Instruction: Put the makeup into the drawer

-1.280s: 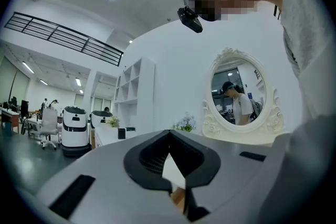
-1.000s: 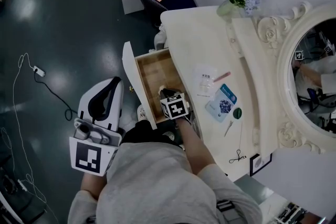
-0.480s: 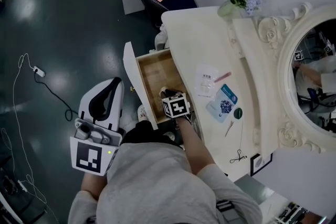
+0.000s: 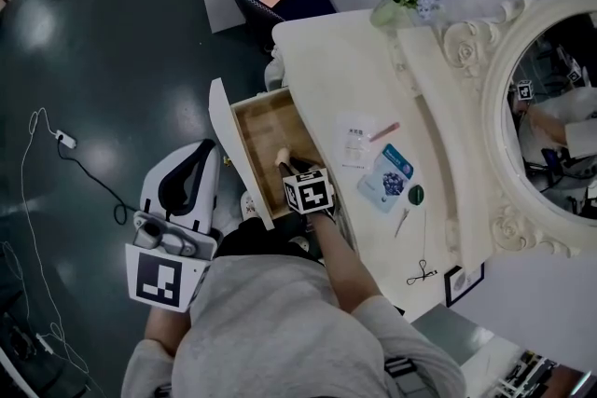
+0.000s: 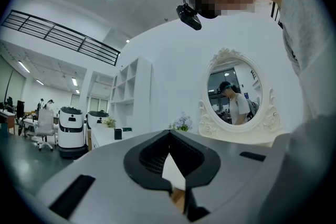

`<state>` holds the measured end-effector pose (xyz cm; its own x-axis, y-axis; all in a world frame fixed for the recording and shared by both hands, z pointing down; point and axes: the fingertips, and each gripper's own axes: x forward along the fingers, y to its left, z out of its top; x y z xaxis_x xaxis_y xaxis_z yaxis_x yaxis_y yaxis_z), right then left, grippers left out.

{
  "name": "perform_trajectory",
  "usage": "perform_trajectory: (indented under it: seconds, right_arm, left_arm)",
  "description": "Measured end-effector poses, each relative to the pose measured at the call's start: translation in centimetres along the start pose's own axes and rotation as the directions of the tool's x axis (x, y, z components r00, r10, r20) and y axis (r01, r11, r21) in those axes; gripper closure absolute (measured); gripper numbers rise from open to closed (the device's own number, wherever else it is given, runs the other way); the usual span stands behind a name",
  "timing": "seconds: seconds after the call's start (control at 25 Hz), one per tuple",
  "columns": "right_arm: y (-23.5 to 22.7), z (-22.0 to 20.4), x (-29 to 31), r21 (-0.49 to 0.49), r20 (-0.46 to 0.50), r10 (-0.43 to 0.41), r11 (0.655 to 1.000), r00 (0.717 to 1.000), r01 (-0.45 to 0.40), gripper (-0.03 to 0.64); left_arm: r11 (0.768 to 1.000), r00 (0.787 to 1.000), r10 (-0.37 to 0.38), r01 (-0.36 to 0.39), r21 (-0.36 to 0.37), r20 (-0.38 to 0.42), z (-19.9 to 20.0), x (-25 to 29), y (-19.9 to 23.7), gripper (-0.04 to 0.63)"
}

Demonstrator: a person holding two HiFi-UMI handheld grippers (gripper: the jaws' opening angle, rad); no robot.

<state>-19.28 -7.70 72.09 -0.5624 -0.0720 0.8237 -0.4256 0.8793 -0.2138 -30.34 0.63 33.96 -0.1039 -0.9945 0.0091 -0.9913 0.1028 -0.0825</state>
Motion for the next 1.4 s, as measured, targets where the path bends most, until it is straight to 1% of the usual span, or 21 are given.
perform_trajectory:
  seconds: [0.04,0.08,0.16,0.24,0.32,0.4,0.52,0.64,0.72,0.84,0.88,1.0,1.04,1.24,1.4]
  right_arm:
    - [0.0,0.1,-0.3,0.002,0.01,-0.003,1.0,1.0,0.003,0.526]
    - [0.1,0.3,-0.7,0.002,0.022,-0.002,1.0,1.0,0.002,0.572]
    - [0.3,0.7,-1.5,-0.007,0.05,0.009,1.0,0.999,-0.009,0.588]
    - [0.5,1.4,-2.5,-0.029,0.086,0.003,1.0,0.996,-0.001,0.594]
    - [0.5,2.1,-3.5,-0.052,0.129,-0.014,0.998,0.992,0.021,0.595]
    - [0.5,2.8,-4.8,-0.056,0.178,-0.025,0.998,0.984,0.036,0.595]
    - [0.4,3.8,-6.9,-0.039,0.259,-0.037,0.998,0.965,0.048,0.595]
    - [0.3,4.7,-9.3,-0.022,0.344,-0.034,0.999,0.938,0.045,0.595]
    - [0.2,5.2,-10.9,-0.012,0.393,-0.038,0.999,0.919,0.046,0.595]
    - [-0.1,5.7,-13.1,0.004,0.454,-0.05,0.999,0.889,0.054,0.595]
    - [-0.1,5.8,-13.9,0.011,0.472,-0.054,0.998,0.88,0.055,0.595]
    - [-0.4,6.2,-16.0,0.024,0.52,-0.063,0.998,0.852,0.059,0.595]
    - [-0.5,6.2,-16.6,0.027,0.534,-0.066,0.998,0.843,0.06,0.595]
    - [-1.2,6.7,-20.2,0.056,0.604,-0.089,0.996,0.792,0.07,0.595]
    - [-1.8,7.1,-23.2,0.06,0.652,-0.116,0.993,0.749,0.101,0.595]
  left_arm:
    - [1.0,1.0,-0.004,0.004,0.003,0.0,0.0,0.0,-0.2,0.581]
    - [1.0,1.0,-0.007,0.007,0.003,0.002,0.1,0.1,-0.4,0.581]
    - [1.0,1.0,0.003,-0.002,-0.01,0.025,0.7,0.3,-0.7,0.581]
    - [0.999,0.998,0.022,-0.02,-0.035,0.061,1.7,0.7,-0.8,0.581]
    - [0.999,0.997,0.02,-0.017,-0.039,0.075,2.1,0.8,-1.2,0.581]
    - [0.999,0.997,0.008,-0.005,-0.036,0.079,2.3,0.9,-1.7,0.581]
    - [0.999,0.998,-0.025,0.027,-0.021,0.062,2.0,0.9,-2.8,0.581]
    - [0.999,0.996,-0.027,0.03,-0.04,0.08,2.6,1.2,-3.5,0.581]
    - [0.998,0.996,-0.037,0.041,-0.046,0.079,2.7,1.4,-4.1,0.581]
    - [0.996,0.995,-0.085,0.086,-0.016,0.043,1.9,1.4,-5.4,0.581]
    - [0.995,0.995,-0.095,0.096,-0.011,0.042,1.9,1.5,-5.7,0.581]
    - [0.995,0.991,-0.089,0.093,-0.041,0.097,3.1,2.1,-6.5,0.581]
    - [0.994,0.991,-0.091,0.096,-0.045,0.099,3.2,2.2,-6.8,0.581]
    - [0.988,0.987,-0.154,0.154,-0.005,0.037,2.0,2.3,-8.6,0.581]
    - [0.982,0.982,-0.189,0.189,0.008,0.027,1.9,2.7,-9.9,0.581]
